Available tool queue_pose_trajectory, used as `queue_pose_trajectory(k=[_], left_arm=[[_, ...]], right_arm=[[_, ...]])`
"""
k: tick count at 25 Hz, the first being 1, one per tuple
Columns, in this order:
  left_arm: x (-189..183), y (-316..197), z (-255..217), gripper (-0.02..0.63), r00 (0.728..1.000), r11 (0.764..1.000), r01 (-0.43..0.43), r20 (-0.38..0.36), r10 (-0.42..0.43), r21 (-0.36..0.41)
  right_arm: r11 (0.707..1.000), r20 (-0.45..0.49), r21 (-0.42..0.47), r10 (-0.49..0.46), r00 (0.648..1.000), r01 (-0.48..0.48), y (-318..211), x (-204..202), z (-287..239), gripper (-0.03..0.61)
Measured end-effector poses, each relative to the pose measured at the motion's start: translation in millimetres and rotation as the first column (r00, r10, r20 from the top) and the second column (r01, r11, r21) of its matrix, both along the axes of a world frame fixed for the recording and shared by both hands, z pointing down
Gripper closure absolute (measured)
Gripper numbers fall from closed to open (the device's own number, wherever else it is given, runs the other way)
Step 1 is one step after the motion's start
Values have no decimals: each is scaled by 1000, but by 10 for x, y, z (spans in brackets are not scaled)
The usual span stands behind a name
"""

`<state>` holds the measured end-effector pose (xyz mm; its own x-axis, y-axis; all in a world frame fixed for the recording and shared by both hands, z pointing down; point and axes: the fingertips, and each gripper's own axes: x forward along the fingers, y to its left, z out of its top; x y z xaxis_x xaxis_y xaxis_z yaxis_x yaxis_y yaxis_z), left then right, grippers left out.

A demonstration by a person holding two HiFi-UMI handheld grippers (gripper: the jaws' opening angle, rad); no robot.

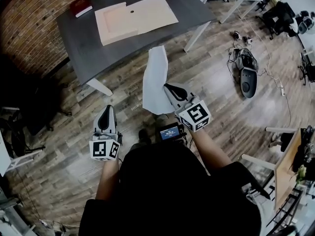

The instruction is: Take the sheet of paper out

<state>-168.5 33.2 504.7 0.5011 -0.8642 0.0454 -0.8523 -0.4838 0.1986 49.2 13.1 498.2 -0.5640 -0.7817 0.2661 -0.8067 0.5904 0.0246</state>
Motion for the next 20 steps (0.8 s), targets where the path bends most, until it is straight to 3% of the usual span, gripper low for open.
queue_pose_trajectory(k=[9,20], left_arm=[[-117,401,23,618,1000,1000,27,-8,-27,-14],[531,761,-122,618,999,999,31,-22,-31,-21]], right_arm=[[998,46,-17,-57,997,58,511,-222,60,574],[998,79,-9,-69,994,70,913,289,81,574]])
